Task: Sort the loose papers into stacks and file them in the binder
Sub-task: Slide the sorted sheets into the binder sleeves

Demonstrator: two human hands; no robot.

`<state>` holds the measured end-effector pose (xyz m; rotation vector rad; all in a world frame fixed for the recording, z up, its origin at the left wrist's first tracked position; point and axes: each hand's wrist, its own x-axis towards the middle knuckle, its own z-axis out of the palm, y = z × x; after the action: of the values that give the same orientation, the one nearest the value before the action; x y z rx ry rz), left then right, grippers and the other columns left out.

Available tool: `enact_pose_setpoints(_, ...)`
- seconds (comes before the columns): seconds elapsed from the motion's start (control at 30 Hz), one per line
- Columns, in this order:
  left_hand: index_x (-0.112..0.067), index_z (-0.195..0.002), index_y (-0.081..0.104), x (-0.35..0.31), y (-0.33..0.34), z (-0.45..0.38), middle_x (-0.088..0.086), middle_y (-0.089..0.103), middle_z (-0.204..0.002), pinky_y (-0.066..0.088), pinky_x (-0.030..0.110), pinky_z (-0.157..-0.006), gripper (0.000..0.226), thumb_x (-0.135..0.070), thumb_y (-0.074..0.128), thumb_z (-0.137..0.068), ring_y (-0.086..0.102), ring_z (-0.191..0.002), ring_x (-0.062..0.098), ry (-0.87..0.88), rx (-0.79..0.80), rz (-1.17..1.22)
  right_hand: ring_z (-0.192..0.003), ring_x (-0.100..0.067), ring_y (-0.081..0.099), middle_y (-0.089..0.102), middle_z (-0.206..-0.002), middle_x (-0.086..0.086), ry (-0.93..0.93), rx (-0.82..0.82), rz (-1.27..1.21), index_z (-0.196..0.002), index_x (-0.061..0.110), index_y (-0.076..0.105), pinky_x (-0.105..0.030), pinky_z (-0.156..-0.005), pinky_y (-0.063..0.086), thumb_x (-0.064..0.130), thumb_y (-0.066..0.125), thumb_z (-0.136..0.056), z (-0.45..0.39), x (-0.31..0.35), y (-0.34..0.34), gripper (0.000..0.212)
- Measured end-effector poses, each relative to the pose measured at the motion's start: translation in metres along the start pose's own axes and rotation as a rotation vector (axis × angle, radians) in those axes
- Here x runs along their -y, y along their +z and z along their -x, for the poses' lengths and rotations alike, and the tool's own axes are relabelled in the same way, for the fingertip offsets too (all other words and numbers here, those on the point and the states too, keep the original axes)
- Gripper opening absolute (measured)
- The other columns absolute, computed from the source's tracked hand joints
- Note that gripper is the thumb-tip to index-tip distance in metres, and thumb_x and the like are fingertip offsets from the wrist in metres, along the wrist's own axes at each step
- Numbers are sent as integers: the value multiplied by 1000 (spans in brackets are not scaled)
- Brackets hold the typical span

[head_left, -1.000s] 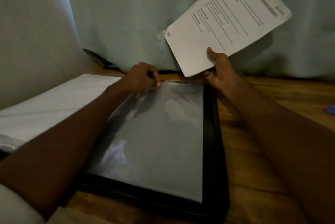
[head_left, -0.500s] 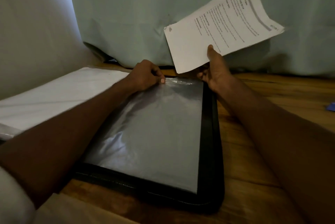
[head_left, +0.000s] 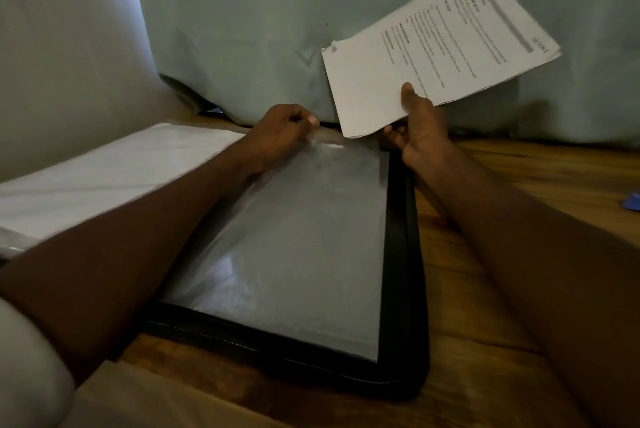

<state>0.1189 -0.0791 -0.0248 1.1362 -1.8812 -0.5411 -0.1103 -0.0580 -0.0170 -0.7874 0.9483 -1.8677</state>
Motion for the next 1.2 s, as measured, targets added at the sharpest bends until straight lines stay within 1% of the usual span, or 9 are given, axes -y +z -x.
enact_pose_setpoints(0.1, 9, -90, 68, 1, 5, 0, 25, 71, -93, 50, 35, -82, 52, -37, 49, -105, 62, -80, 18, -19, -6, -6, -96, -22, 70, 71, -117, -6, -3, -29, -26, -131, 19, 60, -26, -57, 57, 28, 71, -96, -2, 3, 5, 38)
enact_pose_setpoints(0.23, -10, -100, 78, -6, 9, -2, -4, 72, -87, 52, 21, -78, 12, -17, 70, -94, 64, -77, 4, 13, 62, -7, -104, -28, 71, 72, -119, -8, -32, 14, -30, -133, 21, 59, -29, -59, 58, 30, 77, -91, -6, 8, 9, 47)
enact_pose_setpoints(0.33, -14, -107, 74, -5, 13, -4, -4, 67, -87, 50, 18, -73, 15, -18, 71, -94, 61, -75, 4, 43, 51, 12, -106, -29, 70, 70, -123, -8, -88, 44, -38, -137, 23, 56, -33, -64, 60, 27, 77, -91, -11, 18, 13, 51)
enact_pose_setpoints(0.5, -17, -109, 75, -8, 18, -9, -1, 73, -103, 48, 26, -86, 19, -26, 61, -99, 65, -96, 13, 5, -41, -41, -108, -29, 68, 68, -124, -9, -71, 89, -29, -137, 21, 55, -34, -66, 61, 23, 74, -93, -18, 19, 28, 48)
enact_pose_setpoints(0.67, -31, -94, 67, -4, 20, -9, -15, 64, -81, 43, 26, -96, 10, -26, 74, -88, 61, -86, 7, 41, -67, -132, -109, -29, 69, 70, -122, -8, -49, 63, 47, -134, 21, 58, -30, -61, 59, 26, 77, -91, -31, 16, 43, 48)
enact_pose_setpoints(0.8, -28, -103, 51, -7, 21, -5, -11, 62, -84, 37, 26, -78, 28, -15, 73, -90, 57, -79, 2, 75, -48, -77, -106, -28, 69, 70, -121, -6, -64, 35, 83, -131, 21, 60, -33, -61, 60, 20, 78, -90, -38, 19, 41, 44)
enact_pose_setpoints(1.0, -17, -112, 58, -13, 25, -4, -6, 70, -82, 41, 10, -61, 27, -15, 75, -91, 61, -67, -4, 68, -21, -31, -103, -28, 70, 71, -116, -7, -20, 100, 152, -112, 23, 63, -34, -62, 60, 14, 76, -90, -38, 13, 26, 27)
enact_pose_setpoints(1.1, -11, -110, 59, -14, 25, -2, -1, 69, -84, 42, 4, -62, 29, 0, 72, -87, 59, -65, -11, 119, -27, -46, -101, -27, 71, 72, -115, -8, -26, 157, 176, -111, 24, 62, -34, -63, 60, 13, 74, -91, -35, 8, 25, 26)
enact_pose_setpoints(1.2, -18, -107, 58, -11, 26, -2, -8, 66, -81, 49, 12, -72, 33, -2, 76, -84, 60, -68, -6, 143, -53, -79, -104, -29, 71, 72, -118, -9, -60, 161, 152, -119, 22, 63, -43, -70, 62, 13, 76, -89, -34, 1, 25, 35)
